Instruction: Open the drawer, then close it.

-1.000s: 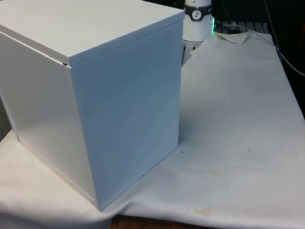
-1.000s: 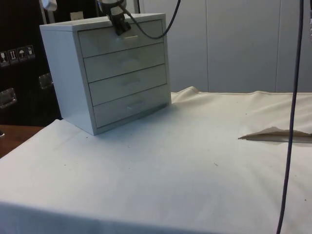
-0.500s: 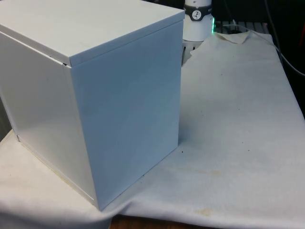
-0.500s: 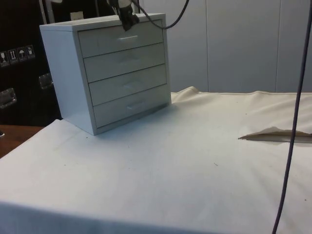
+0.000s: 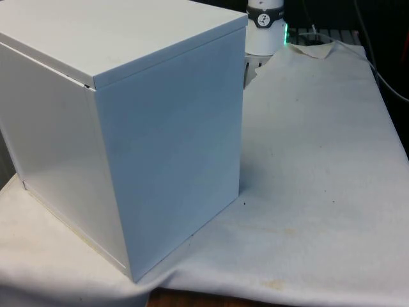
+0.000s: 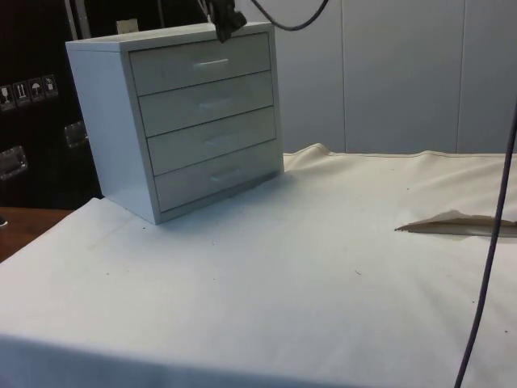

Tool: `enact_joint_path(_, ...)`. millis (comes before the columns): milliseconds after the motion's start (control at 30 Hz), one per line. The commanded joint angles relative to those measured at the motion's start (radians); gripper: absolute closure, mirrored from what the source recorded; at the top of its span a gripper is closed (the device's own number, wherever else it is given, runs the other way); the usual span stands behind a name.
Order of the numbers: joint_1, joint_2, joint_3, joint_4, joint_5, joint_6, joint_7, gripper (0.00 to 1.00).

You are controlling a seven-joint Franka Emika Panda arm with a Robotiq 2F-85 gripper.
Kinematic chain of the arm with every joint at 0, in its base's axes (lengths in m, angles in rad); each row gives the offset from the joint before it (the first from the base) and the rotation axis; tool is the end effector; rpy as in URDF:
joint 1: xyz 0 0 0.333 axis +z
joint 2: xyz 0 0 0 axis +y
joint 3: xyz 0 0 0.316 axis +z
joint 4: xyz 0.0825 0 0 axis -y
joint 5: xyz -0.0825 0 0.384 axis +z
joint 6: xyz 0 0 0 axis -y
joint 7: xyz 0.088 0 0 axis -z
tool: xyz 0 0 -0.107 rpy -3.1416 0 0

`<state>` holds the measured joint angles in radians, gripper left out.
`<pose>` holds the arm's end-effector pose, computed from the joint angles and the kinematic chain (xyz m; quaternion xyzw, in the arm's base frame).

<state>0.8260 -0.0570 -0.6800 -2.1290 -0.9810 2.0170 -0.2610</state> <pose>0.5386 0.0264 0.4435 0.8264 0.3935 -0.0488 0.3998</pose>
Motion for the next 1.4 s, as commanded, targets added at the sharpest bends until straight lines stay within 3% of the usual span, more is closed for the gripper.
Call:
enact_joint_path(0, 0.002, -0.021, 0.008, -0.012, -0.014, -0.012, 0.002, 1.00)
enact_joint_path(700, 0.002, -0.163, 0.105, -0.085, -0.009, -0.148, -0.001, 1.00)
enact_joint_path(1233, 0.000, -0.168, 0.117, -0.089, -0.005, -0.152, 0.009, 1.00)
enact_joint_path(1367, 0.000, -0.167, 0.116, -0.089, -0.005, -0.151, 0.009, 0.77)
